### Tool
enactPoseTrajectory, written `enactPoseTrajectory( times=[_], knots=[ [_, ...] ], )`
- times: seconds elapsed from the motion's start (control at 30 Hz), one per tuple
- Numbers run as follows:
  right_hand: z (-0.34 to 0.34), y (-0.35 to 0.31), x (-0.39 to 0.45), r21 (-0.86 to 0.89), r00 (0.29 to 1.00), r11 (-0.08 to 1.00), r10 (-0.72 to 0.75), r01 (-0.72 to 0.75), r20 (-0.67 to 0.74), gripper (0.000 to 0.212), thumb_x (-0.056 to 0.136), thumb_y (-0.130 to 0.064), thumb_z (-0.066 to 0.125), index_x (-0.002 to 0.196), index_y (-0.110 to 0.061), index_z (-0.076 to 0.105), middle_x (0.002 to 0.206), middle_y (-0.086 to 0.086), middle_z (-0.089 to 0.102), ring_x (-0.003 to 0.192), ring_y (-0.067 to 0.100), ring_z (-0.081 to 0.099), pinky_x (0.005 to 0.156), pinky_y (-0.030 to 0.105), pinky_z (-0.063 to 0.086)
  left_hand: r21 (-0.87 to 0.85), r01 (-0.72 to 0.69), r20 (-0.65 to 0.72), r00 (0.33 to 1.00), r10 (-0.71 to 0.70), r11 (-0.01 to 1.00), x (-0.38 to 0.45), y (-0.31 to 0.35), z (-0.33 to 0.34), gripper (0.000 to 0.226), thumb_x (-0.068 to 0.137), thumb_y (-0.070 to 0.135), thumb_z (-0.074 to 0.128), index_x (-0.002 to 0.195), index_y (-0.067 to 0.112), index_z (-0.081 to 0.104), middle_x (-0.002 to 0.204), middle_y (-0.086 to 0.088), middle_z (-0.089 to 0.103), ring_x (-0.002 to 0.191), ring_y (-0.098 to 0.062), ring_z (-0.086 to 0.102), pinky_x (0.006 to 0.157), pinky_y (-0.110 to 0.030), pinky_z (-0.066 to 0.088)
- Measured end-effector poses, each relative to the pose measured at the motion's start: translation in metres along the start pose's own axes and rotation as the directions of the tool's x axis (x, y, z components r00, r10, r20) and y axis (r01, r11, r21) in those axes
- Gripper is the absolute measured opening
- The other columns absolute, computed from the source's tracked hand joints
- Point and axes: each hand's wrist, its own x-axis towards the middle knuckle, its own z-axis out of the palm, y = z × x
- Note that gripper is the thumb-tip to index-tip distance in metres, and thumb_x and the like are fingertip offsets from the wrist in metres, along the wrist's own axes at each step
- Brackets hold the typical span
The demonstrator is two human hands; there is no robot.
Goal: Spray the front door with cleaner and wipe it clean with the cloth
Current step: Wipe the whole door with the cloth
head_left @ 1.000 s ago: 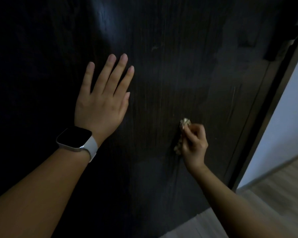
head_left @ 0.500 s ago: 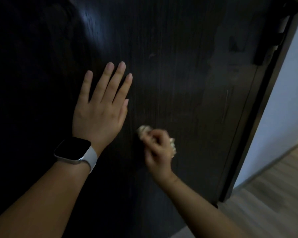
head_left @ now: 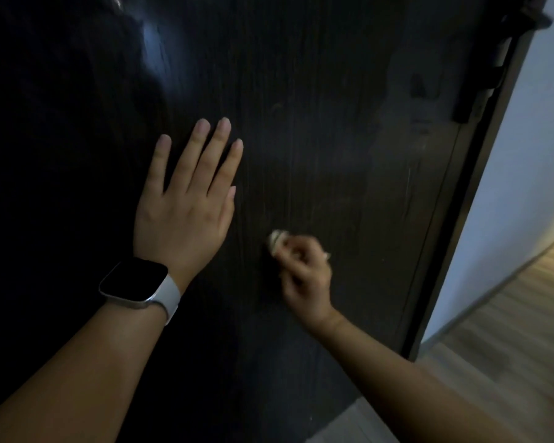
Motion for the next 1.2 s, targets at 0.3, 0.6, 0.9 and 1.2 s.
enactPoseTrajectory(
  times=[0.3,0.6,0.9,1.2],
  knots=[
    [-0.044,0.044,0.047,0.058,0.784,0.843,0.520,-0.534,-0.340,0.015,0.088,0.008,0.060,0.092,-0.002,0.070,0.087,-0.003,0.050,0.075,-0.006,0.053,0.068,0.015,0.041,0.006,-0.002,-0.014,1.000,0.002,1.000,0.000,0.000,0.000,0.052,0.106,0.029,0.028,0.154,0.014,0.019,0.162,-0.009,0.012,0.149,-0.026,0.009,0.119,-0.047,0.000],
    [-0.048,0.029,0.014,0.021,0.945,0.946,0.325,-0.325,-0.020,0.009,0.088,0.006,0.060,0.091,0.005,0.068,0.088,-0.007,0.051,0.075,-0.012,0.057,0.060,0.005,0.044,0.007,0.000,-0.013,1.000,0.000,1.000,0.000,0.001,-0.001,0.051,0.106,0.030,0.028,0.154,0.014,0.020,0.162,-0.009,0.013,0.149,-0.026,0.011,0.119,-0.047,0.001],
    [-0.037,0.012,0.013,-0.036,0.980,0.986,0.165,-0.162,0.114,0.016,0.090,0.000,0.058,0.101,-0.007,0.068,0.098,0.003,0.055,0.081,0.000,0.058,0.069,0.013,0.050,-0.003,0.005,0.003,1.000,-0.005,1.000,0.000,0.000,-0.002,0.052,0.106,0.030,0.023,0.155,0.015,0.015,0.162,-0.009,0.010,0.149,-0.026,0.008,0.119,-0.047,-0.003],
    [-0.050,0.010,0.025,0.094,0.909,0.918,0.359,-0.384,0.212,0.008,0.095,-0.006,0.058,0.097,-0.013,0.062,0.092,-0.004,0.053,0.064,0.012,0.061,0.048,0.031,0.054,0.032,0.021,0.063,0.998,-0.023,0.999,0.001,0.001,-0.003,0.052,0.106,0.031,0.024,0.155,0.016,0.016,0.162,-0.007,0.009,0.149,-0.024,0.006,0.120,-0.046,-0.003]
  ],
)
